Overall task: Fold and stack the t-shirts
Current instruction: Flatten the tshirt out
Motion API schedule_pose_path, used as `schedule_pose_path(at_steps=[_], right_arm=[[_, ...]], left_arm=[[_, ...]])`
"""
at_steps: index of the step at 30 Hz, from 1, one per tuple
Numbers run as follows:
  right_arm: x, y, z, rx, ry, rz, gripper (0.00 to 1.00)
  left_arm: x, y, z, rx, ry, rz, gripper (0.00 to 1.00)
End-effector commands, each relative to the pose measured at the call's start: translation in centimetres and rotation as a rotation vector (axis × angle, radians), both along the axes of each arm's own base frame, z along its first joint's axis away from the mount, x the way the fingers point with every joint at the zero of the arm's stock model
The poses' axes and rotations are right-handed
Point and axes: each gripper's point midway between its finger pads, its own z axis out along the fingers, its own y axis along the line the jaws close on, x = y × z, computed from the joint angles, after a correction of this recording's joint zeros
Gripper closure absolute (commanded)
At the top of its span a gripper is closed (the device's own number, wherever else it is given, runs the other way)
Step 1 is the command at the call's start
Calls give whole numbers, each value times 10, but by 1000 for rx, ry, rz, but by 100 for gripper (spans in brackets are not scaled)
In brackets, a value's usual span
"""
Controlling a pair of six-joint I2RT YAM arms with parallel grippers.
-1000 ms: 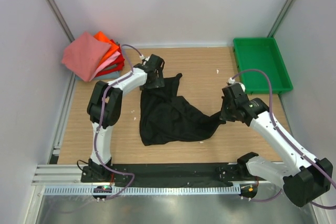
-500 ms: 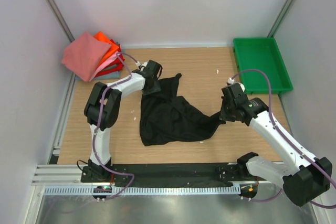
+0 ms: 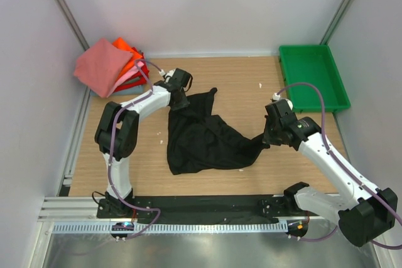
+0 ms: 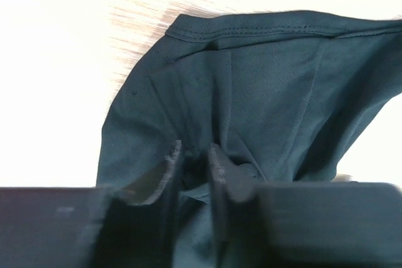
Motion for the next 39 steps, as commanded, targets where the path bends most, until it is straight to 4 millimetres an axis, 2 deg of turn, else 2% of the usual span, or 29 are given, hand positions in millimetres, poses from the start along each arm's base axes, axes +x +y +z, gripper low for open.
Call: schedule_pose_path(at_steps=[1, 2, 4, 6, 9, 12, 20, 23, 26, 32, 33, 34, 37, 39], right_arm=[[6, 4, 7, 16, -34, 2, 99], [6, 4, 7, 16, -34, 2, 99], [6, 4, 7, 16, -33, 3, 99], [6, 4, 7, 17, -32, 2, 99], [7, 4, 7, 17, -32, 5, 99], [7, 4, 7, 18, -32, 4, 99], [6, 4, 6, 17, -32, 5, 99], [6, 5, 6, 16, -31, 6, 99], [6, 4, 6, 14, -30, 4, 99], [6, 4, 5, 15, -28, 3, 99], [6, 4, 5, 15, -28, 5, 99], [6, 4, 5, 14, -28, 3, 99], [7, 4, 5, 12, -29, 3, 99], [7, 4, 6, 10, -28, 4, 99]], left_arm=[[5, 2, 21, -7, -43, 5, 79], [5, 1, 19, -9, -37, 3, 82], [4, -1, 16, -15, -28, -5, 78], [2, -1, 13, -17, -19, 0, 65], [-1, 0, 11, -20, -14, 2, 54], [-3, 0, 10, -22, -10, 2, 49], [-6, 1, 1, -23, 5, 11, 49], [-3, -1, -1, -29, 4, 8, 54], [0, -4, -3, -32, 3, 5, 63], [5, -4, -4, -21, -3, 0, 88], [5, -5, -4, -23, -2, -2, 97], [6, -5, -3, -25, -5, -3, 100], [6, -8, 4, -32, -16, -24, 100], [5, -4, 23, -31, -50, -30, 100]])
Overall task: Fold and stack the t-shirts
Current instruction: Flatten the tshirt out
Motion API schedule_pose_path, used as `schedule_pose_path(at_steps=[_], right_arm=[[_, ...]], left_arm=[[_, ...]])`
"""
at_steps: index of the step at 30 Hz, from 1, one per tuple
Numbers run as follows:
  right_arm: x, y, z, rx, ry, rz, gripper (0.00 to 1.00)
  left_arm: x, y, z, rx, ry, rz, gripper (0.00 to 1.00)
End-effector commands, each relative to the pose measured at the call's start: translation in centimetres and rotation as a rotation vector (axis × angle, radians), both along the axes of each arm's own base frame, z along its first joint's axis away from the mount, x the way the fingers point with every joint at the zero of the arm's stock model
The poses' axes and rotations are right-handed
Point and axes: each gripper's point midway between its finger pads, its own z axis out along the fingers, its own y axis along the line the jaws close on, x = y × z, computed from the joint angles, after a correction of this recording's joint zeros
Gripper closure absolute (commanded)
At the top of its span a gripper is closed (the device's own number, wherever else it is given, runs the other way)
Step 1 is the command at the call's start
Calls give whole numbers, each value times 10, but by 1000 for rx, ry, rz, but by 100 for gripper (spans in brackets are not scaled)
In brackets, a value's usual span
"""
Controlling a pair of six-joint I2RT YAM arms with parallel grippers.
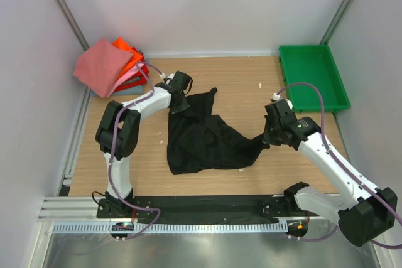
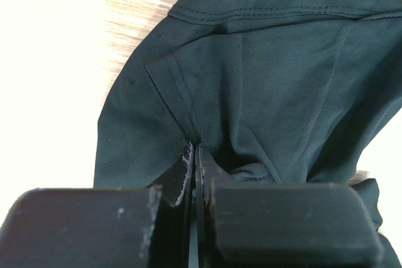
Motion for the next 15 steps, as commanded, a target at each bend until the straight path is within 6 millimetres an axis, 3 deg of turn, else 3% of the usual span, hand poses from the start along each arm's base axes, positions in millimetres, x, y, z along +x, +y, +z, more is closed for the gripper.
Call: schedule_pose_path(at_steps=[1, 3, 4, 6, 7, 8, 10, 11, 14, 15], right_arm=[[7, 3, 7, 10, -33, 3, 99], [8, 3, 12, 12, -51, -1, 99], [8, 2, 15, 15, -60, -2, 99], [11, 1, 27, 19, -99, -5, 99], [12, 1, 32, 20, -110, -5, 99], [13, 0, 40, 19, -125, -9, 99], [16, -1, 63, 30, -170, -12, 99], [16, -1, 72, 37, -188, -11, 99], [16, 5, 114, 87, -277, 37, 99], [16, 8, 137, 116, -330, 53, 99]], left_arm=[[14, 2, 47, -8, -117, -8, 100], [9, 14, 68, 32, -144, -11, 100], [6, 19, 98, 27, -202, -7, 100], [-3, 35, 127, 65, -254, 1, 100], [-9, 41, 156, 51, -312, 9, 100], [-17, 49, 171, 62, -331, 16, 100], [-29, 59, 194, 68, -374, 18, 100], [-43, 69, 218, 59, -414, 25, 100], [-72, 85, 257, 34, -483, 23, 100], [-81, 87, 269, 18, -509, 17, 100]])
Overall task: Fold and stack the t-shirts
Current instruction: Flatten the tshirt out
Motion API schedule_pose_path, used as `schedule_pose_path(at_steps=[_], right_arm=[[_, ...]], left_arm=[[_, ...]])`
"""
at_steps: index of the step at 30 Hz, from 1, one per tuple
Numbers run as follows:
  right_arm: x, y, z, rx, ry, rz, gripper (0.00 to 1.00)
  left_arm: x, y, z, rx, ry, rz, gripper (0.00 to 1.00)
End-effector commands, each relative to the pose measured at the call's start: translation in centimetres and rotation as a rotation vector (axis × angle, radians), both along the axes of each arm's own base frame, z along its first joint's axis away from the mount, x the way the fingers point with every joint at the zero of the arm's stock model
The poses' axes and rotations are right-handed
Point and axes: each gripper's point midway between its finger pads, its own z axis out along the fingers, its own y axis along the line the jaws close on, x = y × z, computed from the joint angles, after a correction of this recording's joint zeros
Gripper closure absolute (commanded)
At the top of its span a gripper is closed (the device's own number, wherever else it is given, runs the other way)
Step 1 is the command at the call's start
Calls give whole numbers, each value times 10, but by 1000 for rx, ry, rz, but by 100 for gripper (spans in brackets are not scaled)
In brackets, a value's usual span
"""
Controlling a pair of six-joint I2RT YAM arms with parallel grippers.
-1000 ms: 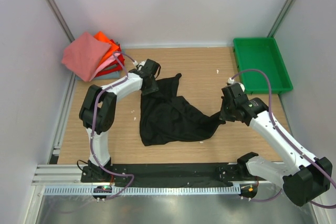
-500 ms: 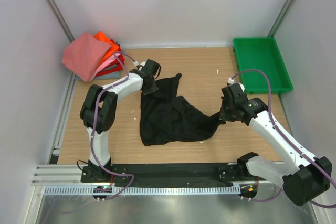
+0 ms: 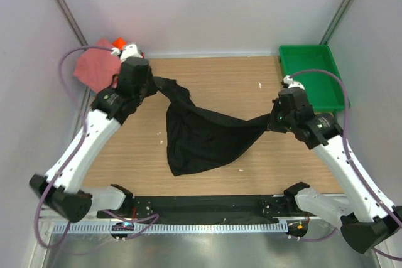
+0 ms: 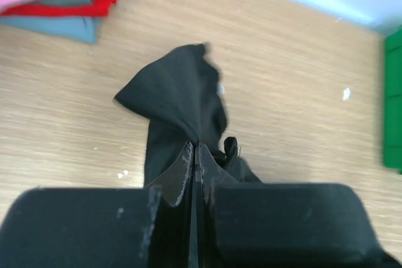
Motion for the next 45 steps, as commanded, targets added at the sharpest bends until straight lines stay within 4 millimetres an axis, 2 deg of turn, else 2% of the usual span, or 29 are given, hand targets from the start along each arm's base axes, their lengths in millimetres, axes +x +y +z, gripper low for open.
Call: schedule_pose_path(at_steps=[1, 2, 3, 5, 6, 8, 9, 11, 12, 14, 15, 16, 21, 24, 25, 28, 29, 31, 32, 33, 34, 35, 37, 38, 39, 40, 42, 43, 45], right_arm=[[-4, 3, 80, 81, -214, 59, 99], [-8, 6, 95, 104, -249, 86, 99], [-11, 6, 117, 129, -307, 102, 99], [-26, 4, 148, 166, -403, 134, 99], [-33, 2, 167, 185, -457, 146, 99], [-46, 1, 188, 212, -526, 176, 99], [-62, 0, 205, 238, -588, 220, 99], [-81, 4, 222, 278, -647, 285, 99], [-98, 5, 237, 308, -702, 340, 99], [-116, 5, 253, 335, -761, 388, 99], [-137, 7, 269, 368, -827, 449, 99], [-146, 6, 277, 376, -866, 473, 99], [-195, -8, 323, 371, -1110, 533, 98], [-200, -18, 340, 317, -1183, 491, 98], [-190, -17, 343, 306, -1170, 477, 98], [-165, -34, 351, 246, -1170, 336, 99], [-142, -45, 349, 202, -1141, 238, 99], [-116, -54, 345, 150, -1094, 147, 99], [-84, -54, 334, 102, -1015, 95, 99], [-70, -55, 328, 82, -980, 61, 99], [-51, -55, 318, 58, -935, 30, 99], [-18, -57, 296, -6, -843, -32, 99], [17, -55, 266, -70, -742, -75, 99], [37, -53, 243, -109, -684, -89, 99], [66, -50, 214, -171, -595, -115, 99], [80, -50, 195, -207, -548, -136, 99], [118, -50, 136, -299, -410, -169, 99], [131, -48, 115, -311, -363, -174, 99], [156, -54, 77, -325, -293, -204, 99]], left_arm=[[-36, 28, 27, 53, -29, 11, 100], [-46, 32, 34, 48, -43, 5, 100], [-63, 40, 58, 19, -107, -6, 100], [-85, 53, 76, 18, -149, -8, 100], [-103, 64, 103, -8, -221, -6, 100], [-126, 78, 124, 3, -273, -22, 100], [-146, 85, 152, -27, -356, -47, 100], [-168, 87, 172, -41, -414, -106, 100], [-184, 93, 193, -39, -478, -137, 100], [-215, 96, 219, -67, -568, -209, 100], [-225, 99, 226, -45, -604, -234, 100], [-239, 102, 235, -51, -654, -256, 100], [-300, 87, 280, -17, -879, -448, 100], [-315, 79, 303, -29, -966, -510, 100], [-314, 79, 308, -21, -977, -512, 100], [-297, 72, 317, 2, -974, -521, 100], [-288, 69, 324, 6, -970, -523, 100], [-268, 64, 323, 33, -932, -519, 100], [-255, 63, 321, 68, -917, -509, 100], [-224, 55, 312, 98, -854, -503, 100], [-206, 51, 303, 118, -811, -500, 100], [-188, 46, 296, 143, -779, -506, 100], [-137, 29, 268, 177, -664, -519, 100], [-118, 26, 255, 217, -623, -524, 100], [-80, 15, 224, 249, -509, -531, 100], [-56, 13, 200, 280, -433, -522, 100], [-13, 8, 154, 350, -309, -544, 100], [22, 0, 109, 371, -189, -566, 100], [65, 6, 60, 417, -68, -535, 100]])
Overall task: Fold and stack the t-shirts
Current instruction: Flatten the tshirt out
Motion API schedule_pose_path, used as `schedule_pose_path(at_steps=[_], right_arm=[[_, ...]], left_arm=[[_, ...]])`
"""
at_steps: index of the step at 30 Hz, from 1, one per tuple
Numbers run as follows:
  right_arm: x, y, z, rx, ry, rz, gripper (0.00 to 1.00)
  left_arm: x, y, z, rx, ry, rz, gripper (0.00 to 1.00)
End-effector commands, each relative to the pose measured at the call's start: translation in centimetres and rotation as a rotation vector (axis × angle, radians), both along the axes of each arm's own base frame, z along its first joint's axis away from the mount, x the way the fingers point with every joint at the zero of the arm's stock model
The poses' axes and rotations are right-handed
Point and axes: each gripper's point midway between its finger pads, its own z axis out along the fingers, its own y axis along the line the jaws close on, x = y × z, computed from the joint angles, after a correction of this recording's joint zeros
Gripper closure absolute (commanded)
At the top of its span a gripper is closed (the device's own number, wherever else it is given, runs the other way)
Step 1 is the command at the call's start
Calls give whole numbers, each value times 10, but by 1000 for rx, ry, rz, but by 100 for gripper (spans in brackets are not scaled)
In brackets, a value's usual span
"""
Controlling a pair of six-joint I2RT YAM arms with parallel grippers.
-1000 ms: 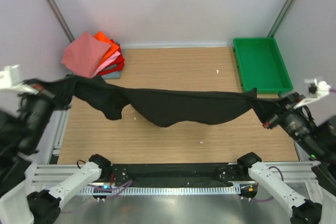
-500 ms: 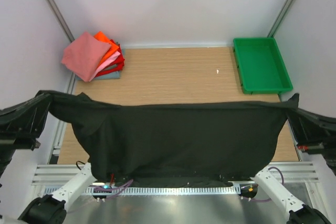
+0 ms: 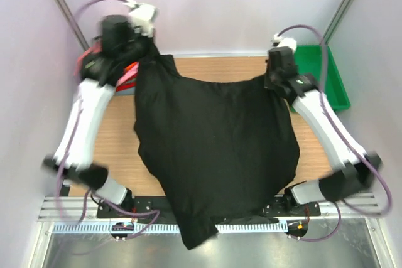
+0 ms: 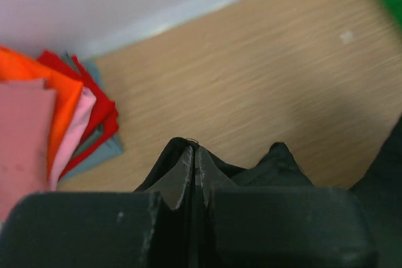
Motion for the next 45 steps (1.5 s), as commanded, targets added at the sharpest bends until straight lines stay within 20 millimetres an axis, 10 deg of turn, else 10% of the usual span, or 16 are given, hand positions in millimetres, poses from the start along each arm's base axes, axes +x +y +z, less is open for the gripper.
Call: schedule_pose_path(at_steps=[1, 3, 4, 5, 7, 10, 11, 15, 21, 25, 36, 45], right_arm=[[37, -29, -69, -63, 123, -165, 99], [63, -38, -93, -45, 170, -190, 62], [77, -37, -122, -62, 236, -192, 38], [91, -36, -121, -66, 231, -188, 9], [104, -36, -139, -96, 286, -198, 1], [101, -29, -119, -86, 276, -182, 0], [94, -26, -109, -67, 247, -167, 0], [67, -20, -88, -2, 195, -135, 0], [26, 20, -103, 199, 221, 48, 0], [25, 53, -121, 314, 281, 173, 0], [73, 71, -215, 291, 511, 183, 0], [102, 42, -288, 227, 619, 57, 0]], left_arm=[[79, 18, -99, 205, 182, 107, 100], [126, 22, -179, 291, 353, 189, 90], [148, 19, -169, 270, 330, 218, 63], [166, 13, -215, 288, 423, 227, 47], [170, 2, -216, 198, 463, 275, 26], [158, -12, -219, 200, 463, 294, 23], [143, -21, -182, 181, 385, 273, 21], [97, -24, -148, 165, 323, 269, 17], [30, -9, -183, 86, 407, 298, 18], [-5, -5, -243, 52, 524, 309, 18], [30, -7, -357, 10, 723, 439, 23], [71, 0, -416, 68, 808, 510, 27]])
